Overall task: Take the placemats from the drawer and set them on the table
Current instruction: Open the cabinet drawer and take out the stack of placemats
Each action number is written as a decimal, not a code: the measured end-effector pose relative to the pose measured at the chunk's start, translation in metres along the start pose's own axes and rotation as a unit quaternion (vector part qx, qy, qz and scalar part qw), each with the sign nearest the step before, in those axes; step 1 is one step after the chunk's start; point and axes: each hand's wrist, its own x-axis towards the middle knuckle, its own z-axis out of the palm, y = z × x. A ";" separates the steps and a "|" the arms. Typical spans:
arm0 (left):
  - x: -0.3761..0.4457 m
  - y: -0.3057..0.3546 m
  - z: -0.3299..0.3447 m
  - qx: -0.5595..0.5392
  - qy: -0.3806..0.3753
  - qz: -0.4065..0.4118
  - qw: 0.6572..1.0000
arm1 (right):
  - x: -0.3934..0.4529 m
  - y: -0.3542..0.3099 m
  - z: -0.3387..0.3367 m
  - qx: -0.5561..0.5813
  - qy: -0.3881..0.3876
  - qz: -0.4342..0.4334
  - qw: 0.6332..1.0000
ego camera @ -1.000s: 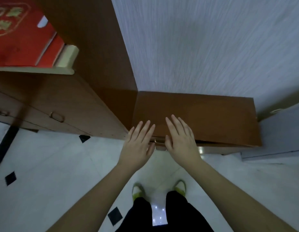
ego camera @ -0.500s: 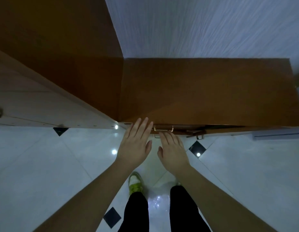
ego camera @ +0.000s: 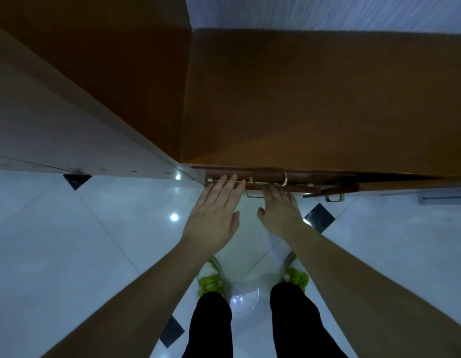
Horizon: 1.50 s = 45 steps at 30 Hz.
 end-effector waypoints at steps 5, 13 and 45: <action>0.002 0.004 0.006 0.000 -0.007 0.004 1.000 | 0.002 0.005 0.009 -0.027 0.035 0.004 0.999; 0.003 0.004 0.021 0.000 0.008 0.000 1.000 | 0.006 0.016 0.005 -0.052 0.047 -0.016 0.997; -0.061 0.051 0.027 -0.113 -0.088 -0.060 0.988 | -0.144 0.040 0.055 -0.005 0.144 -0.037 0.989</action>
